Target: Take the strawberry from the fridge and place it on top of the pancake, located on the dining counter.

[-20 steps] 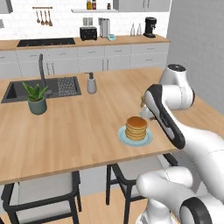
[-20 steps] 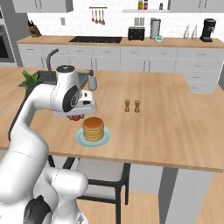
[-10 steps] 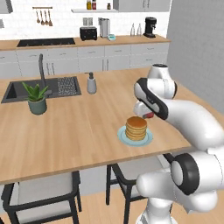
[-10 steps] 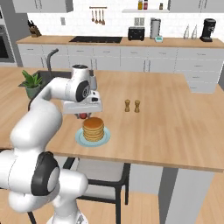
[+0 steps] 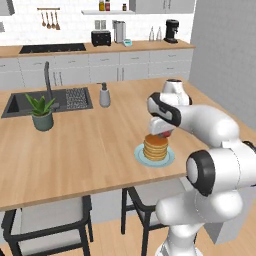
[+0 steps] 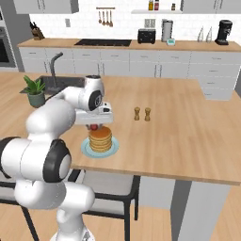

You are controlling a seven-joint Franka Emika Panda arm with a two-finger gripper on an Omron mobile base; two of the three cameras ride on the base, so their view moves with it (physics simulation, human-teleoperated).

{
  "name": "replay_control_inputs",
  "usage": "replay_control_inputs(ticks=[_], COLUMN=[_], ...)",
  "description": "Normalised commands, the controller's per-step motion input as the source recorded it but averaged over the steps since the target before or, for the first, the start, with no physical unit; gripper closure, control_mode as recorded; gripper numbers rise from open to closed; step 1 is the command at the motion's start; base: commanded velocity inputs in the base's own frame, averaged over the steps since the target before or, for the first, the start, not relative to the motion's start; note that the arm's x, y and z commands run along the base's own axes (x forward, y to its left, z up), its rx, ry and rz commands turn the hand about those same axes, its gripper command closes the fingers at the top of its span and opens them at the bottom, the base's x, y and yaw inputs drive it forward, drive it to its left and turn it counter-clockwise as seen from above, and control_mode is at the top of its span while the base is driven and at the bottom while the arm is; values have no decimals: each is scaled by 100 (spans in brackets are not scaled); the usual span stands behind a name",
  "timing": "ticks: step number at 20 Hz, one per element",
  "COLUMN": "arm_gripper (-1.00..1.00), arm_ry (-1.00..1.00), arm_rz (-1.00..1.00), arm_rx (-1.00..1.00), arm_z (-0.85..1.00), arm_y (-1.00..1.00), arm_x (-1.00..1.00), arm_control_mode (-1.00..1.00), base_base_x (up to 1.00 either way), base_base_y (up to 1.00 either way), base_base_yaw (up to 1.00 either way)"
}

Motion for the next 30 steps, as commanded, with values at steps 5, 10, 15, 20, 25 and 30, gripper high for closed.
replay_control_inputs(ticks=[5, 10, 15, 20, 25, 30], arm_gripper=[100, 100, 100, 100, -100, -100], arm_ry=[0, 0, 0, 0, 2, 0], arm_rz=[0, 0, 0, 0, 0, 0], arm_rx=[0, 0, 0, 0, 0, 0], arm_z=[-31, -22, -28, -29, -33, -15], arm_y=[0, 0, 0, 0, 0, 0], arm_x=[38, 43, 36, 13, 0, -1], arm_control_mode=[-100, -100, -100, -100, -100, -100], base_base_x=[0, 0, 0, 0, 0, 0], base_base_y=[0, 0, 0, 0, 0, 0], base_base_yaw=[0, 0, 0, 0, 0, 0])
